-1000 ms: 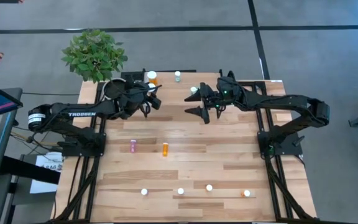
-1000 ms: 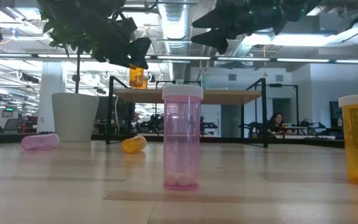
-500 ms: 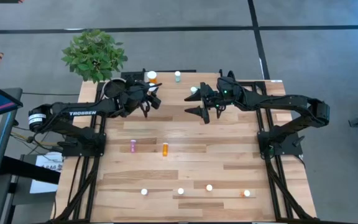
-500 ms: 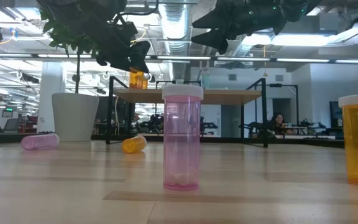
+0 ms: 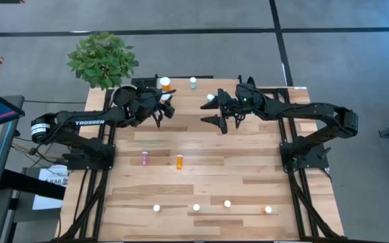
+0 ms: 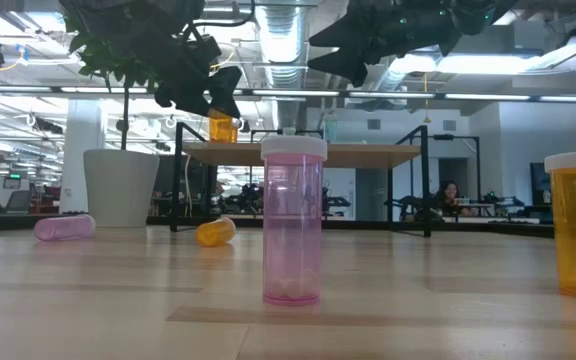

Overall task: Pick and place medicine bottles onto shelf by color
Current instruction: Adjust the large orange pill bottle on the shelf, then adjust the green pill bottles on the shelf

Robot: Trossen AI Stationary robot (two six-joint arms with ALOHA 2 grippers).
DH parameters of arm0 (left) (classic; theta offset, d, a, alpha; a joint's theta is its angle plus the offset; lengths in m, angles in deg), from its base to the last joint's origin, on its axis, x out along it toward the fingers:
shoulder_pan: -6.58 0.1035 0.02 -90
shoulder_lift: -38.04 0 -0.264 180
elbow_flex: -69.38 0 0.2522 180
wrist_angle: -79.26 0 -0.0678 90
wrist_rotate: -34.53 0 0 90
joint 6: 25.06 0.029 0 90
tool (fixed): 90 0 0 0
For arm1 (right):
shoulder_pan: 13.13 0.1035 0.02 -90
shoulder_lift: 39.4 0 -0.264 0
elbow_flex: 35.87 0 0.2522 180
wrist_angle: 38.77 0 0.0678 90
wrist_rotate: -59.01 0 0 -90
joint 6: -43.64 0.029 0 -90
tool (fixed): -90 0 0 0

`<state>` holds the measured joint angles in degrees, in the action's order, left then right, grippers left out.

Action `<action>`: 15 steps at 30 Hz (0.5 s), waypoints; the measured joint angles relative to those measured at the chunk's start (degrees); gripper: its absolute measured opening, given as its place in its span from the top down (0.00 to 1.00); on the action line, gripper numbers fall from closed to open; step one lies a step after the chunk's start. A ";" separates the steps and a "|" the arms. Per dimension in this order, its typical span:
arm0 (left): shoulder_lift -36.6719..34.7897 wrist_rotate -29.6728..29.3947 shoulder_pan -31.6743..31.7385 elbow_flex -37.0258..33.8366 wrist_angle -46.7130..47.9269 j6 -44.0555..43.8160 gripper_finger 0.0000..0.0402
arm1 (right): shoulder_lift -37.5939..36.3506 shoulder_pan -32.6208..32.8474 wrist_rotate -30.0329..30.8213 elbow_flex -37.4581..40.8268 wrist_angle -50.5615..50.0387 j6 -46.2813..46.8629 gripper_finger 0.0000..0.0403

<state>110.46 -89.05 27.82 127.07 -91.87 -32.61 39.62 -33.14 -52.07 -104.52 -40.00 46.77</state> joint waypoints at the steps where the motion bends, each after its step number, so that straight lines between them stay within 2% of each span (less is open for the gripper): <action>1: 0.00 0.00 0.00 0.00 -0.04 -0.02 0.35 | 0.00 0.00 0.00 0.00 0.00 0.00 0.29; 9: -0.20 -0.12 -0.40 1.97 -0.16 2.31 0.32 | 0.00 0.00 0.04 0.00 0.07 0.26 0.29; 15: -0.20 -2.69 -1.79 5.81 0.29 5.81 0.32 | 0.00 0.00 0.32 0.00 0.42 1.33 0.29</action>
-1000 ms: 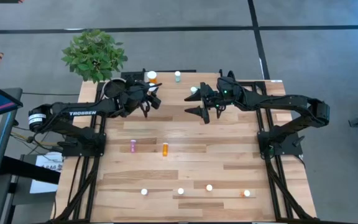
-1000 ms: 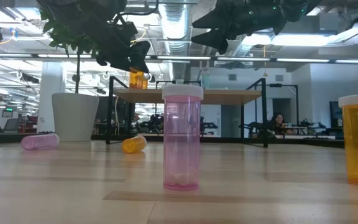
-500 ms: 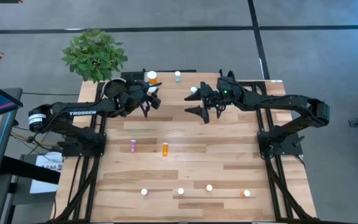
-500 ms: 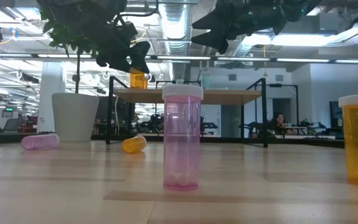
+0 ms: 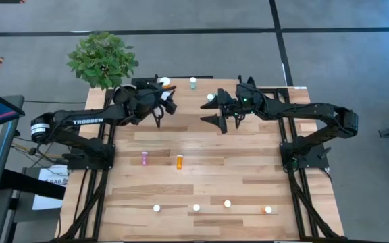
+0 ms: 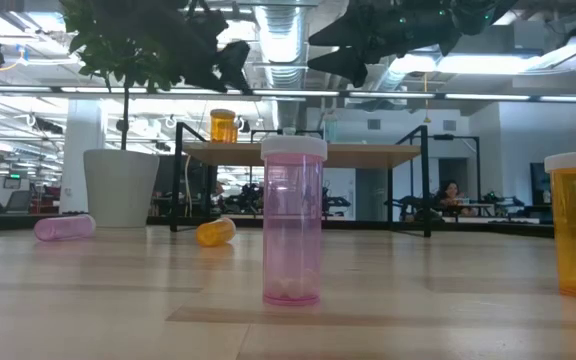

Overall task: Pick and place medicine bottles onto shelf by color
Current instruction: Adjust the green pill bottles on the shelf

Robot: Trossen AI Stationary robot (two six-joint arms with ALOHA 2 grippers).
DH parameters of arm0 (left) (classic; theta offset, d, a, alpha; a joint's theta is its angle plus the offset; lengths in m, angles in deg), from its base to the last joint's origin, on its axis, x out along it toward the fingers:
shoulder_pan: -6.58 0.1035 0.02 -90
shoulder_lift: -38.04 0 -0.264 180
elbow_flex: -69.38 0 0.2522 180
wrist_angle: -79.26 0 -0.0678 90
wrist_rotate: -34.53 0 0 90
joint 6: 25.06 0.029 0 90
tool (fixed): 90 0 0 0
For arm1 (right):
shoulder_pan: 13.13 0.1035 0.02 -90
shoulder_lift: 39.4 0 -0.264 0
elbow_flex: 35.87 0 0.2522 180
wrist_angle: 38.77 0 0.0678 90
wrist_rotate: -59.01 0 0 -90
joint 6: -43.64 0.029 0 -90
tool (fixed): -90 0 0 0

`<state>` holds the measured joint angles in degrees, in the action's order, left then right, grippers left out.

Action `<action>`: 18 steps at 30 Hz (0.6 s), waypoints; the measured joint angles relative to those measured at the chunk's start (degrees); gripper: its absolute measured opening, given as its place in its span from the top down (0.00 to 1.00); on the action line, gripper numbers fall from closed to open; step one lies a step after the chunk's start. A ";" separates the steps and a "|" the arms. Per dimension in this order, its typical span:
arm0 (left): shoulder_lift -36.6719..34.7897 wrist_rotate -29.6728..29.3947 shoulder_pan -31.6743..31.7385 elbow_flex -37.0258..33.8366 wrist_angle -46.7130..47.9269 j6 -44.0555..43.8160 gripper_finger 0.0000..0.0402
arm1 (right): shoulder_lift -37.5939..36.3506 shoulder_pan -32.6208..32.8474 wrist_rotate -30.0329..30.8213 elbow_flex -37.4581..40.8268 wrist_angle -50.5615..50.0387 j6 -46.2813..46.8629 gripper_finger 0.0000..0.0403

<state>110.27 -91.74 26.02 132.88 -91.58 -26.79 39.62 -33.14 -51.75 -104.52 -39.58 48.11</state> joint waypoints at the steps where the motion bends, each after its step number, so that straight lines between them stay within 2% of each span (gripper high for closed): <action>1: 0.00 -0.14 -0.30 0.55 -0.02 0.49 0.32 | 0.00 0.00 0.29 0.00 0.02 0.02 0.29; 6: -0.02 0.25 -2.66 2.84 -1.25 4.47 0.32 | -0.37 0.00 1.24 0.00 -0.23 0.02 0.29; 11: 0.77 6.92 -5.91 1.77 -9.62 10.28 0.32 | -1.78 0.07 1.24 0.86 -0.69 0.02 0.29; 15: 3.66 10.43 -7.31 1.20 -11.97 10.78 0.32 | -6.70 -1.69 1.25 5.68 1.04 1.78 0.29; 18: 7.46 13.40 -7.43 1.26 -15.66 10.81 0.32 | -10.35 -3.12 1.75 10.96 6.83 4.20 0.29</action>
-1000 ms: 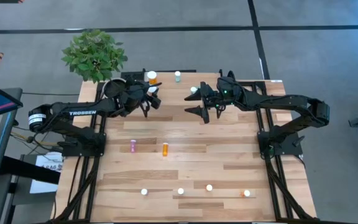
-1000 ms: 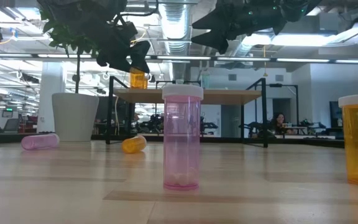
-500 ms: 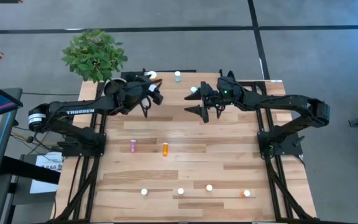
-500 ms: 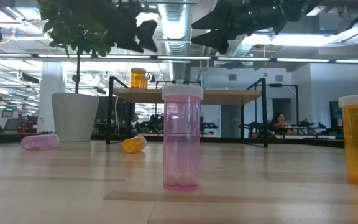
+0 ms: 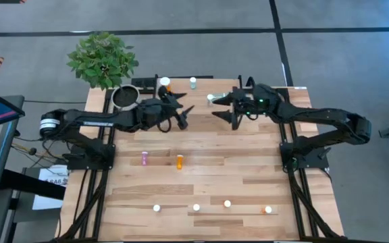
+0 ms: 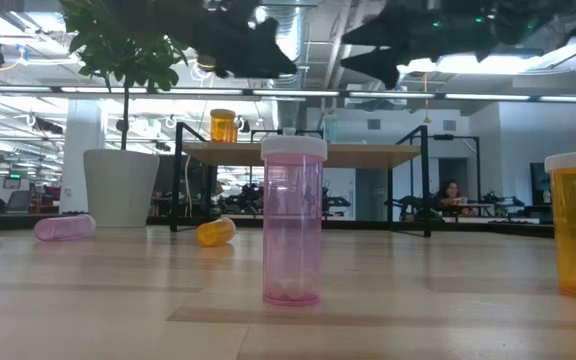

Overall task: Pick and place medicine bottles onto shelf by color
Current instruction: Adjust the green pill bottles on the shelf

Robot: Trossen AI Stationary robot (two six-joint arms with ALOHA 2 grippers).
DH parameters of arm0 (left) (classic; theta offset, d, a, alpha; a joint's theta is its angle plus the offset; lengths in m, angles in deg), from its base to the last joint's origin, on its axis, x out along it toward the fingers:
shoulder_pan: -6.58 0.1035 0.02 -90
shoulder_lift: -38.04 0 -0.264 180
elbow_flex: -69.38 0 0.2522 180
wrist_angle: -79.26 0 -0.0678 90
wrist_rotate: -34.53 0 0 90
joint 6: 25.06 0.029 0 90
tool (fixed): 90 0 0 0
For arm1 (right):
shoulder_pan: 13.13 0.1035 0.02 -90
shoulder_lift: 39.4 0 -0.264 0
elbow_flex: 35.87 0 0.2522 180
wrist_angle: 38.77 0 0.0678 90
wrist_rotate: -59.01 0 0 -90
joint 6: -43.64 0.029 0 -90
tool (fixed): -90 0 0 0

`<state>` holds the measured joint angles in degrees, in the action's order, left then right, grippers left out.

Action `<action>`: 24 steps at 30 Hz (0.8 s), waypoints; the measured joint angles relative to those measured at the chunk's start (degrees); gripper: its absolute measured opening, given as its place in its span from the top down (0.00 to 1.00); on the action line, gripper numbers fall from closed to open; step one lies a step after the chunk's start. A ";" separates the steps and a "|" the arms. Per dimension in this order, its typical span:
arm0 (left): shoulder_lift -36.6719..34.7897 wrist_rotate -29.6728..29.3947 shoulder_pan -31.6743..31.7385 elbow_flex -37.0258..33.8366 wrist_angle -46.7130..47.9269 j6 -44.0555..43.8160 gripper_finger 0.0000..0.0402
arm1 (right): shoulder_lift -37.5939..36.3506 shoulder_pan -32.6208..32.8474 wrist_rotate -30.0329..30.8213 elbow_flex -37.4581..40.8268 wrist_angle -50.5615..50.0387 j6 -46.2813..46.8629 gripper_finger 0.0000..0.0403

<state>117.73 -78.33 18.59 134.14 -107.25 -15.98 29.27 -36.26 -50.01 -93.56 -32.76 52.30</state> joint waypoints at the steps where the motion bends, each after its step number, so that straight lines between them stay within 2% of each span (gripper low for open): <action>1: 1.74 1.04 0.00 -0.01 -2.34 0.21 0.32 | -1.27 -0.41 0.07 1.55 1.63 0.37 0.29; 5: 8.62 0.64 -0.02 0.51 -10.15 1.68 0.32 | -5.06 -0.40 0.60 5.84 4.30 0.48 0.29; 10: 13.28 -13.89 0.47 4.99 -9.53 1.84 0.32 | -7.84 0.22 1.63 8.28 4.25 0.00 0.29; 13: 14.16 -18.39 1.19 8.69 -5.79 0.57 0.32 | -8.21 0.24 1.63 8.90 4.19 -0.41 0.29; 18: 14.22 -16.56 4.16 17.63 9.03 -6.96 0.32 | -7.42 0.24 1.63 8.94 4.70 -1.60 0.29; 21: 14.22 -11.50 6.81 22.81 18.41 -11.86 0.32 | -7.49 0.21 1.64 8.96 4.82 -1.63 0.29; 24: 14.13 -5.56 9.43 25.64 22.71 -14.52 0.32 | -7.56 0.21 1.65 8.95 4.65 -1.62 0.29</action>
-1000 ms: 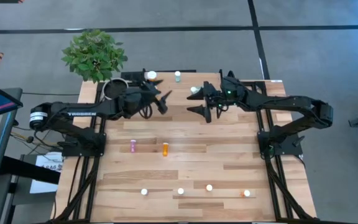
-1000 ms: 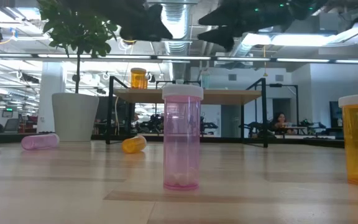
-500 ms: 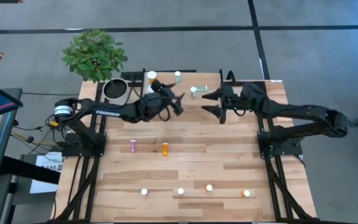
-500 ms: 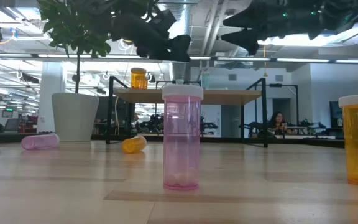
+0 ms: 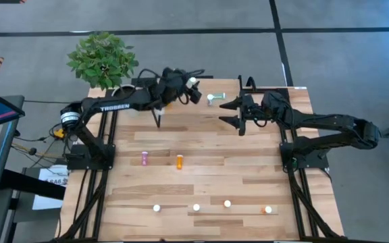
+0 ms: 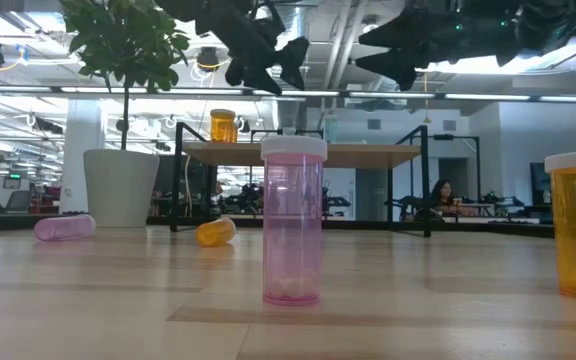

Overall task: Pick and place medicine bottles onto shelf by color
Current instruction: Adjust the green pill bottles on the shelf

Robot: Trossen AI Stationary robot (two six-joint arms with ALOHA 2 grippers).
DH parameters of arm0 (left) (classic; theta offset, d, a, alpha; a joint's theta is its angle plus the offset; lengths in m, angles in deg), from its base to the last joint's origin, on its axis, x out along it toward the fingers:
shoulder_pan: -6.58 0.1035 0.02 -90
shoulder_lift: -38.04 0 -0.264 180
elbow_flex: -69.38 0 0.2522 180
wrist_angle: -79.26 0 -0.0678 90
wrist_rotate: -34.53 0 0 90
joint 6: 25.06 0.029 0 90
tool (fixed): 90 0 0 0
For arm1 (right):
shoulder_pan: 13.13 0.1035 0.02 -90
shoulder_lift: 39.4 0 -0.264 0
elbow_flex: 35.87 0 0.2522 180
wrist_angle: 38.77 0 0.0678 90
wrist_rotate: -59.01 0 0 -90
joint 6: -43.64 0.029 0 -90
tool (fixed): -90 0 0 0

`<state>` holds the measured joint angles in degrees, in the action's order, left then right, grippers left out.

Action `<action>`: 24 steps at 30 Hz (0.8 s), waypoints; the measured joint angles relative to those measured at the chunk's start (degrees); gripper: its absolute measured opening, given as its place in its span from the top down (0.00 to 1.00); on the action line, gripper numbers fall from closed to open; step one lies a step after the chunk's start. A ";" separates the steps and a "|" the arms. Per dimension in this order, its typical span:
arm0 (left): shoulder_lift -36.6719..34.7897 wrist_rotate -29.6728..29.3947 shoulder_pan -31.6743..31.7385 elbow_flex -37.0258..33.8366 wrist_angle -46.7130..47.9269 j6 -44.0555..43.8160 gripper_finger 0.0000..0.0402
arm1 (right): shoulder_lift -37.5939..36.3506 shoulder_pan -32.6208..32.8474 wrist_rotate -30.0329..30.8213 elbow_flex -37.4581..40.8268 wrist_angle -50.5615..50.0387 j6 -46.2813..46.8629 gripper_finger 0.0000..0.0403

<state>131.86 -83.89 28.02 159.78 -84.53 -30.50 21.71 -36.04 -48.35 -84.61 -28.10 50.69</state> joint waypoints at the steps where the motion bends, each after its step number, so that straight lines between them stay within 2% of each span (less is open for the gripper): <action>1: 0.00 1.40 0.79 0.53 0.96 -0.27 0.32 | -0.03 0.00 0.00 0.01 0.23 0.00 0.29; 7: 0.00 11.68 5.08 5.97 9.20 0.25 0.32 | -0.07 0.00 0.02 0.00 0.26 0.02 0.29; 13: 0.41 14.23 7.50 14.66 21.81 4.83 0.32 | -0.05 0.00 0.05 0.00 2.02 0.48 0.29; 16: 3.61 17.47 8.49 19.84 28.90 6.89 0.32 | -0.05 0.02 0.07 -0.02 2.41 0.50 0.29; 20: 10.61 17.67 8.50 27.27 37.30 9.53 0.32 | -0.05 0.03 0.09 -0.02 2.43 0.61 0.29; 24: 15.44 18.04 8.48 32.53 41.52 10.83 0.32 | -0.03 0.18 0.09 -0.04 2.19 1.40 0.29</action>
<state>147.30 -65.85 36.50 192.31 -43.01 -19.67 21.68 -35.86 -48.26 -84.65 -25.91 52.08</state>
